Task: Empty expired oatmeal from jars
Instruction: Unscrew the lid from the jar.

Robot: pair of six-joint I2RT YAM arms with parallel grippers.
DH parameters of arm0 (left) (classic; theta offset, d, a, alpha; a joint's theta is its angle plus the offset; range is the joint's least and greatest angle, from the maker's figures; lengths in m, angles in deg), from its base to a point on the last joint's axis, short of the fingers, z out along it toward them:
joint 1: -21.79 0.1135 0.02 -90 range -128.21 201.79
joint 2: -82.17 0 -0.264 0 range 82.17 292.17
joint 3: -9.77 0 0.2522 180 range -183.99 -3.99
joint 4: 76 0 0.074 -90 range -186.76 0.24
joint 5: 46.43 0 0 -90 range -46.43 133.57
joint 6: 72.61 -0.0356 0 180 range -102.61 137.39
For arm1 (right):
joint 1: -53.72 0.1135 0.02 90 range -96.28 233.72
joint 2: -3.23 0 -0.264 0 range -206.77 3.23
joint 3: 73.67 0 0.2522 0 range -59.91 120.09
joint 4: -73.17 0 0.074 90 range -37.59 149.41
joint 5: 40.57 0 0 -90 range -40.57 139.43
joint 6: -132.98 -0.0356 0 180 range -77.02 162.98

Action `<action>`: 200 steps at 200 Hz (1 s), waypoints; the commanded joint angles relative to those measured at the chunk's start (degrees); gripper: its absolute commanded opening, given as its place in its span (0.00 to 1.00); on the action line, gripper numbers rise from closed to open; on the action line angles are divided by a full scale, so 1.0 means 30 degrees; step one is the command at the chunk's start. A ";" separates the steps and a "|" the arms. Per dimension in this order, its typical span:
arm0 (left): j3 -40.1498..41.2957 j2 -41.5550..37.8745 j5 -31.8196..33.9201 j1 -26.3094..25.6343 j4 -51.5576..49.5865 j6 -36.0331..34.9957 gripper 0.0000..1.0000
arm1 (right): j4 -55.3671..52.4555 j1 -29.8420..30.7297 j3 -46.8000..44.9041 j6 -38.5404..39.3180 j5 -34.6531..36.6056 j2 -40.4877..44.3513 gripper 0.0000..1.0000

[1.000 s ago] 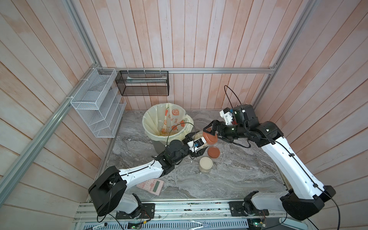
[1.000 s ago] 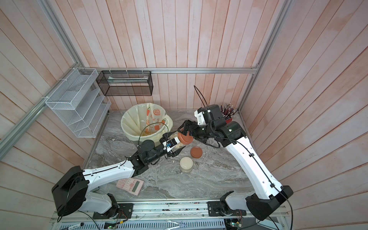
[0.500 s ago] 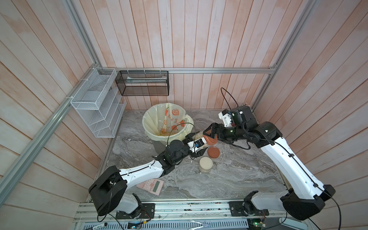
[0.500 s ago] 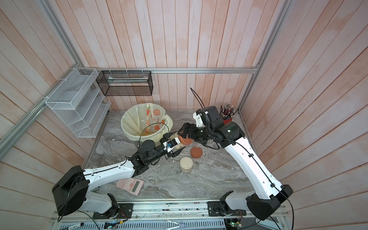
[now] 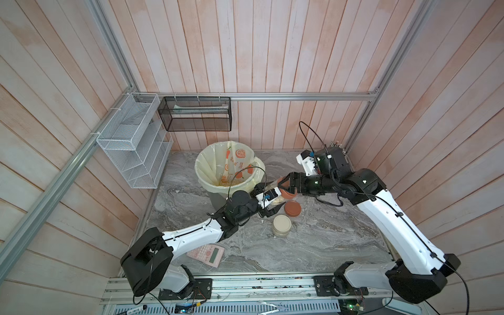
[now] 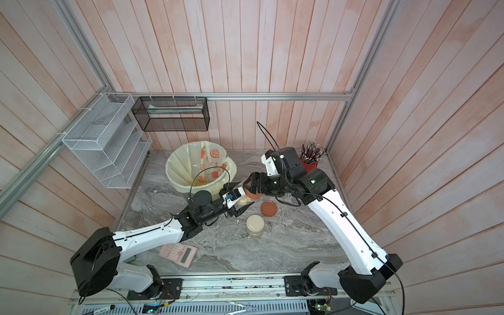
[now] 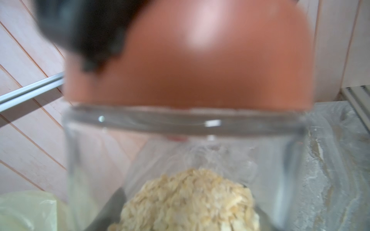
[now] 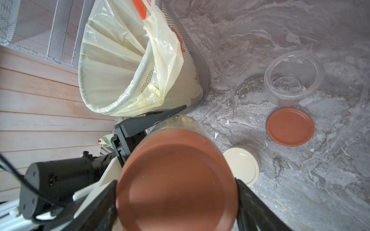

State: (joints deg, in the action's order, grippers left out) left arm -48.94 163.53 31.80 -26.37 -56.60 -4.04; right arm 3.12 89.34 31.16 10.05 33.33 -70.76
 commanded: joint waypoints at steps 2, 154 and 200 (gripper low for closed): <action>-0.0212 -0.1351 -0.3058 0.0518 0.2544 0.3082 0.20 | 0.1714 0.0305 -0.1533 0.3523 -0.1230 0.1077 0.53; -0.0455 -0.2131 -0.6635 0.1351 0.1703 0.4842 0.18 | 0.0312 0.0269 -0.0738 1.5605 -0.2686 0.0664 0.51; -0.0398 -0.2132 -0.6397 0.1457 0.1791 0.4851 0.16 | 0.1219 0.0151 -0.1201 1.6353 -0.2106 0.1304 0.61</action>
State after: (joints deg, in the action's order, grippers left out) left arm -48.74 159.86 13.73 -22.24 -60.07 8.22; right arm 8.41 89.82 28.42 54.55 23.83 -67.55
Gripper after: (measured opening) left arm 0.835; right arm 0.840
